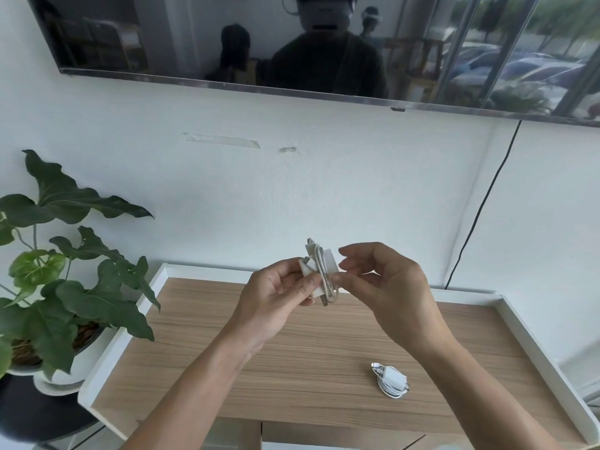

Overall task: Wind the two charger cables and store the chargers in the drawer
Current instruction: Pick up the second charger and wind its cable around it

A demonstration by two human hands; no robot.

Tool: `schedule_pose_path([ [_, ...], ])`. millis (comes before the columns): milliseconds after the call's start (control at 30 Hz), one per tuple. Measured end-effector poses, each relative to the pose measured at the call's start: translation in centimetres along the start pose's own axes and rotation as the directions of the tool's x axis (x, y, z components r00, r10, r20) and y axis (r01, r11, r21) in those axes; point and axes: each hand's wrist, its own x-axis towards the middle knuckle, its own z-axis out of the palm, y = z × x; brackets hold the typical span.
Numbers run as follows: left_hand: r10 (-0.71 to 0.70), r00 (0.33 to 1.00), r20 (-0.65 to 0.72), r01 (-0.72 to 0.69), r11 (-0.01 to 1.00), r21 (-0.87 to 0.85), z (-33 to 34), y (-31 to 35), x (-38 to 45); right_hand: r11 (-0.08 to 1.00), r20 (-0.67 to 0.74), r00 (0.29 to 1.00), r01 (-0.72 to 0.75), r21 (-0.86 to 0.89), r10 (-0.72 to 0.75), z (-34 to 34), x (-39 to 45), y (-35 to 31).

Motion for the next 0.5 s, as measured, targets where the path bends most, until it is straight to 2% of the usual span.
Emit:
schedule_pose_path([
  [100, -0.008, 1.000, -0.005, 0.008, 1.000, 0.017, -0.1, 0.1, 0.0, 0.995, 0.084, 0.994, 0.070, -0.073, -0.064, -0.9, 0.1, 0.5],
  [267, 0.004, 0.999, 0.037, -0.008, 0.996, 0.092, -0.2, -0.2, 0.2, 0.948, 0.291, 0.943, 0.232, -0.218, -0.164, -2.0, 0.5, 1.5],
  [500, 0.061, 0.996, 0.068, -0.069, 0.990, 0.121, 0.7, -1.0, 0.2, 0.876, 0.303, 0.909, 0.376, -0.303, -0.285, -1.8, 0.5, 2.5],
])
